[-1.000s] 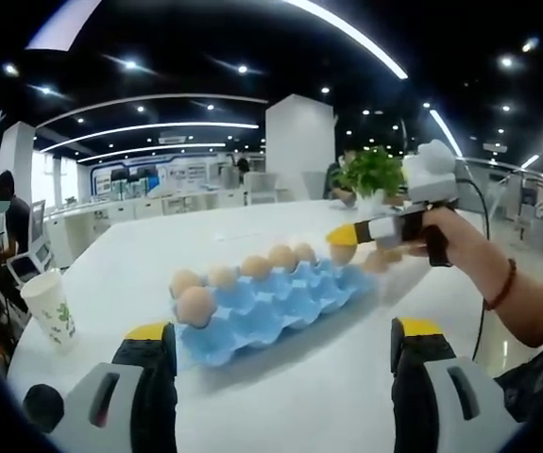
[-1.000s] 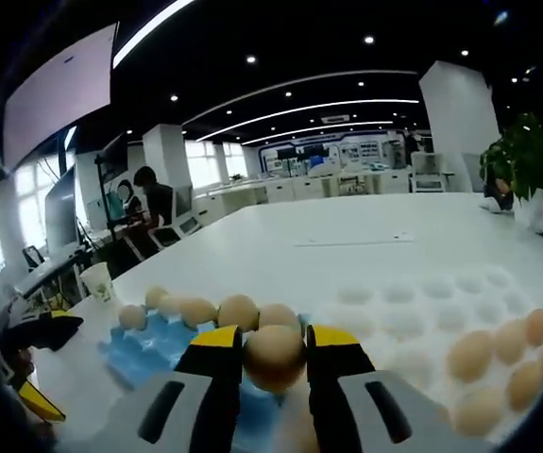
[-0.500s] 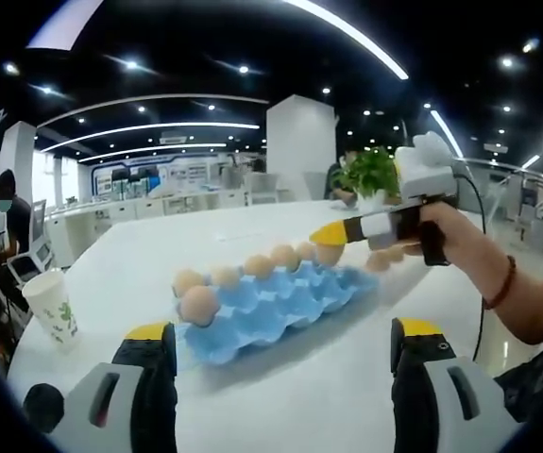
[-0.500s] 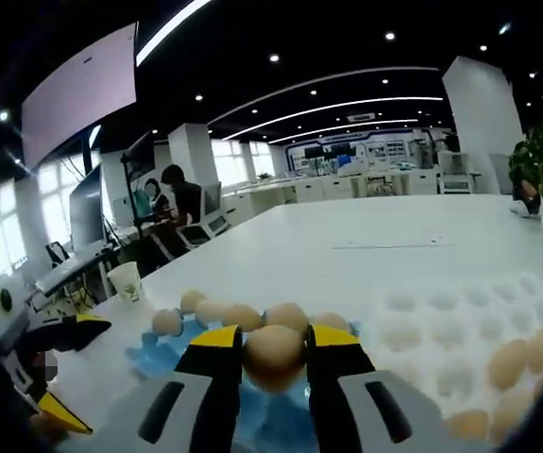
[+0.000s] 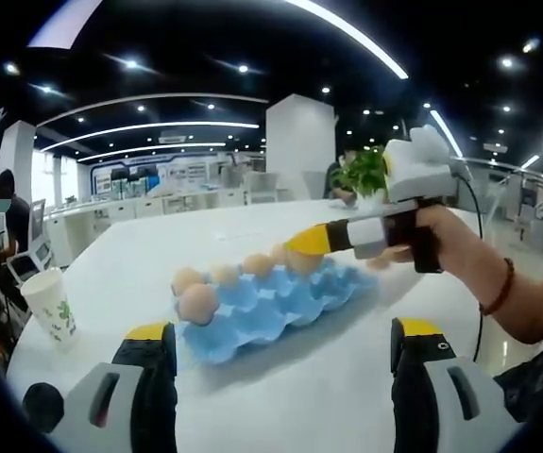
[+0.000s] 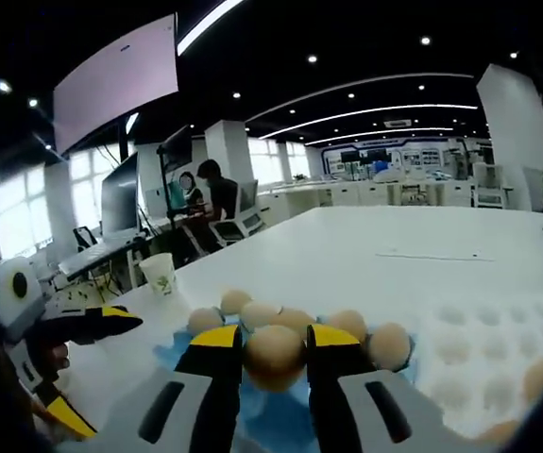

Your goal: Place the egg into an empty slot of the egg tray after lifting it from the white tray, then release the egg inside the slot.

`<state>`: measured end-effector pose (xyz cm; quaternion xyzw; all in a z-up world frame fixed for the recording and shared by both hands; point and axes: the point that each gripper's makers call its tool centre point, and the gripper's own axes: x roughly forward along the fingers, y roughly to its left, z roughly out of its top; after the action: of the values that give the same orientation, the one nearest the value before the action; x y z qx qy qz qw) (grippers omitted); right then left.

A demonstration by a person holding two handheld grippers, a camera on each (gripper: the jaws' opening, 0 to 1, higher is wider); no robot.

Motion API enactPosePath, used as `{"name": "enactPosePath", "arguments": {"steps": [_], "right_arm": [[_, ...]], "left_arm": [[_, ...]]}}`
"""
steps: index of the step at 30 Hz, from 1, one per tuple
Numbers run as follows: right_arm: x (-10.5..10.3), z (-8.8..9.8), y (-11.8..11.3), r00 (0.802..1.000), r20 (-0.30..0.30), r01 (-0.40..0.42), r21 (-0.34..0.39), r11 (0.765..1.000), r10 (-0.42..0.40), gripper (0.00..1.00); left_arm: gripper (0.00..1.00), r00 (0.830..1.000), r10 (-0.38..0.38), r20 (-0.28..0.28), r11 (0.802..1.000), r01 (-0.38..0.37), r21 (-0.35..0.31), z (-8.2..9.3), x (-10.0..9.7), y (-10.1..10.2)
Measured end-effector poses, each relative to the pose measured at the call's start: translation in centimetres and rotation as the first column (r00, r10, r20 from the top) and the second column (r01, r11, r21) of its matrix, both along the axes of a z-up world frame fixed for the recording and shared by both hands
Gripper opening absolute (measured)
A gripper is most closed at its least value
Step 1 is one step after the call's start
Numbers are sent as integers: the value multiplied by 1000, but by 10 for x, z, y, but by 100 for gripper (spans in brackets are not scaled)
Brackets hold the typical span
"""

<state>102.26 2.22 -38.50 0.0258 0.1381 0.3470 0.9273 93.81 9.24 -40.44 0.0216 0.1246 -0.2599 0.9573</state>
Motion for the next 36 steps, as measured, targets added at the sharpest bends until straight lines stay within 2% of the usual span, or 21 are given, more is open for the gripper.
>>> {"name": "enactPosePath", "arguments": {"steps": [18,28,30,36], "right_arm": [[0,-4,35,996,13,-89,-7,996,89,27],[-1,-4,58,984,37,-175,-16,984,176,27],[0,-6,61,983,39,-177,-33,984,178,27],[7,-10,67,984,23,-177,-19,984,177,28]], "left_arm": [[96,1000,1,-5,1000,-1,5,-2,2,2],[96,1000,0,-4,1000,0,9,-1,4,4],[96,1000,1,-7,1000,-1,10,-2,4,4],[96,1000,4,-10,1000,-4,13,-4,5,6]]}}
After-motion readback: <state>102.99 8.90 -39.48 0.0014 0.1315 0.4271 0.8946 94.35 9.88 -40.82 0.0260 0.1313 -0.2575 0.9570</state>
